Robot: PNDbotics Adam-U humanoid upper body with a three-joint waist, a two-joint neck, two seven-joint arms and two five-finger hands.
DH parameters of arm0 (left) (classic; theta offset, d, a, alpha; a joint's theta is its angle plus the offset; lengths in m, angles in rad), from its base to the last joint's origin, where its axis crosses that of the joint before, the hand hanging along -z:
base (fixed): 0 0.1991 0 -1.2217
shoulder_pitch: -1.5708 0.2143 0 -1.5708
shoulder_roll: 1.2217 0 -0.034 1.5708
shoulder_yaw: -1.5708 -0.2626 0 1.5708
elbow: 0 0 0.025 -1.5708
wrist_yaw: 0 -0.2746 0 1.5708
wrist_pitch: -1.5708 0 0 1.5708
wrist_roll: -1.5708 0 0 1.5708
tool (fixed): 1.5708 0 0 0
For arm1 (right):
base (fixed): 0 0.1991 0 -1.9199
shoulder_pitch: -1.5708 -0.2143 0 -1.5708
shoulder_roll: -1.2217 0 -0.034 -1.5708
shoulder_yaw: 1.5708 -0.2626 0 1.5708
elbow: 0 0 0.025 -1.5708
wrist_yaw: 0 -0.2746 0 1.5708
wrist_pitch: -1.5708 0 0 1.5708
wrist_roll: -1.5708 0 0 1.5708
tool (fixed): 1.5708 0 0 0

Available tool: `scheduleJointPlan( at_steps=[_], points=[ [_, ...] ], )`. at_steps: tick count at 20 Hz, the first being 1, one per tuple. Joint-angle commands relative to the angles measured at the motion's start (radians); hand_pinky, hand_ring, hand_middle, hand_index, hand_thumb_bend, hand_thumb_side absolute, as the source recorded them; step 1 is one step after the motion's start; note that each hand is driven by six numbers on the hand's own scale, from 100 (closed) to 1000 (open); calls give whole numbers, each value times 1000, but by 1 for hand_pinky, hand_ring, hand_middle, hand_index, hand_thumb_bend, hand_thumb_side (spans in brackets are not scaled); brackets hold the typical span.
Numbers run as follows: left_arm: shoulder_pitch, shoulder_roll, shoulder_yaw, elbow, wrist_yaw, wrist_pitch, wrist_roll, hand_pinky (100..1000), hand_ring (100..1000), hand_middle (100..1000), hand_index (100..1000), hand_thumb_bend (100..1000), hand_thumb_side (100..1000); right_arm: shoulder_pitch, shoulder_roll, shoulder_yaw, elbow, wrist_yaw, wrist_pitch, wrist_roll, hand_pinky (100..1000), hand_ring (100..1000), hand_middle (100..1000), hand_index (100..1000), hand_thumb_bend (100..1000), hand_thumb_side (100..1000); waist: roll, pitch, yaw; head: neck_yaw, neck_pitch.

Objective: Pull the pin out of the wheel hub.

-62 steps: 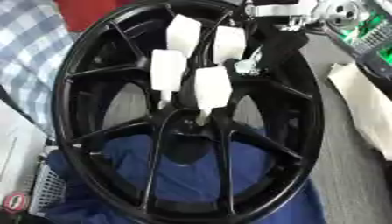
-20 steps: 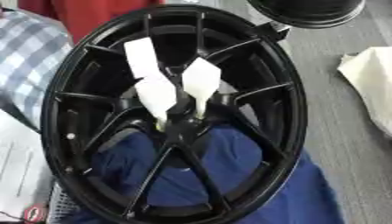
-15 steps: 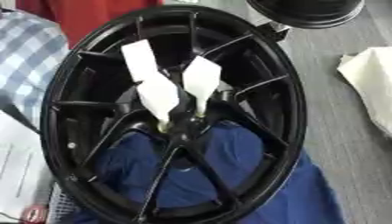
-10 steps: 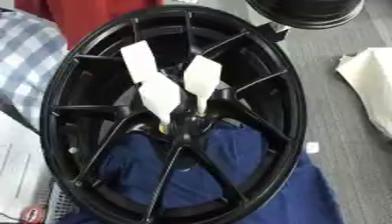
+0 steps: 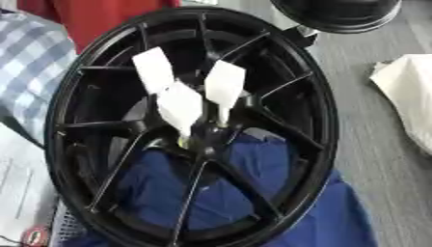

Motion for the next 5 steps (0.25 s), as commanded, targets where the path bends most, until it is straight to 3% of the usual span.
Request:
scheduleJointPlan(
  at_steps=[1,4,5],
  points=[
    [-10,21,5,-17,-1,-2,-5,820,772,728,791,604,464,-33,-20,24,-98,-110,-53,-24,930,800,704,819,100,483,-2,-32,3,-3,-13],
    [-11,21,5,-17,-1,-2,-5,820,772,728,791,604,464,-39,-20,35,-118,-148,-61,-37,930,800,704,819,100,483,-2,-32,4,-3,-12],
    [-14,21,2,-17,-1,-1,-8,820,772,728,791,604,465,-43,-16,40,-124,-155,-64,-36,926,773,667,790,100,546,-2,-35,8,-7,-8]
  ],
)
